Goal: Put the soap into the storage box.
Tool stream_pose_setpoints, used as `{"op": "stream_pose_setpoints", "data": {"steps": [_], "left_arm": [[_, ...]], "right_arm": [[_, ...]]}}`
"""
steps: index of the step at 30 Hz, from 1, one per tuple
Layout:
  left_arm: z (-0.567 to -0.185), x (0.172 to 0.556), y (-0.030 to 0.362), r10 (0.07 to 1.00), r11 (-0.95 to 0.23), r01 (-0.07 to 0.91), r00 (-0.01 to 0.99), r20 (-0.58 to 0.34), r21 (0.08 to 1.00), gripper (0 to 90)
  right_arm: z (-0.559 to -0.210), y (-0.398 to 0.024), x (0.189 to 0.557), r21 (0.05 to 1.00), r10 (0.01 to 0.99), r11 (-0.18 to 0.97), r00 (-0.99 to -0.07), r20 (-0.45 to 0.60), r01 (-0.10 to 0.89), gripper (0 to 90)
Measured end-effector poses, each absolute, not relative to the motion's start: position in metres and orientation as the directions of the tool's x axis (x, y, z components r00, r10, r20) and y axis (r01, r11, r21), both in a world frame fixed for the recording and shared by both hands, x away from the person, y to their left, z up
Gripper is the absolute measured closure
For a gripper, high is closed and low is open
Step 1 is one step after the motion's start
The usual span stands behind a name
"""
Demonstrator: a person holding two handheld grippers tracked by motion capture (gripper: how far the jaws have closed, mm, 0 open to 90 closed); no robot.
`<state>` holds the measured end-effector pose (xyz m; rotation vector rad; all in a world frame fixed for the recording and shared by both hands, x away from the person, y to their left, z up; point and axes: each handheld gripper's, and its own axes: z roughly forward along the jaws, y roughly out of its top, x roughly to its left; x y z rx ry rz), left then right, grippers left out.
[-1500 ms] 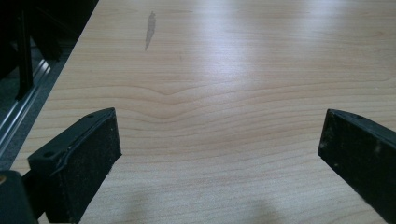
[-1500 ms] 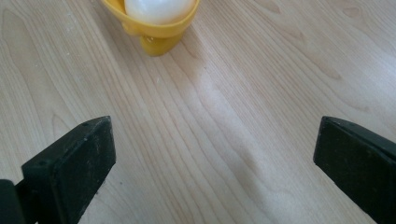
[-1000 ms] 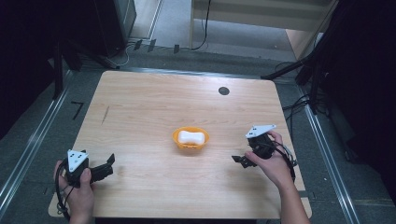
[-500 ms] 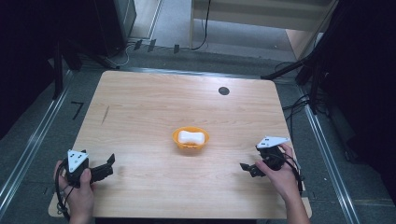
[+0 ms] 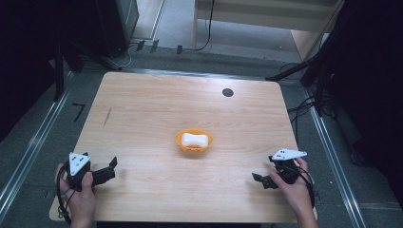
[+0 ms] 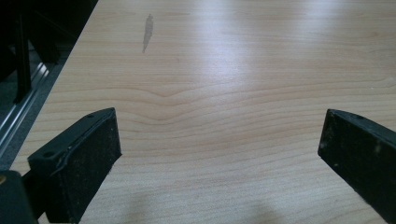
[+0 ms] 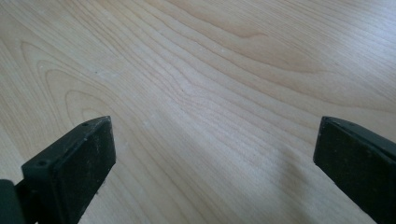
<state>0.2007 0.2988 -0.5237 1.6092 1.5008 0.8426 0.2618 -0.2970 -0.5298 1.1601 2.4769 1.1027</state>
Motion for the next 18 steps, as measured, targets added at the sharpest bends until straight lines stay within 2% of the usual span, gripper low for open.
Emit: {"op": "stream_pose_setpoints", "data": {"steps": [18], "left_arm": [[-0.524,0.201,0.299,0.995,-0.013,0.495,0.090,-0.037,0.869,0.0]], "right_arm": [[-0.535,-0.335,0.230,0.739,0.775,0.318,-0.612,0.158,0.594,0.0]]}}
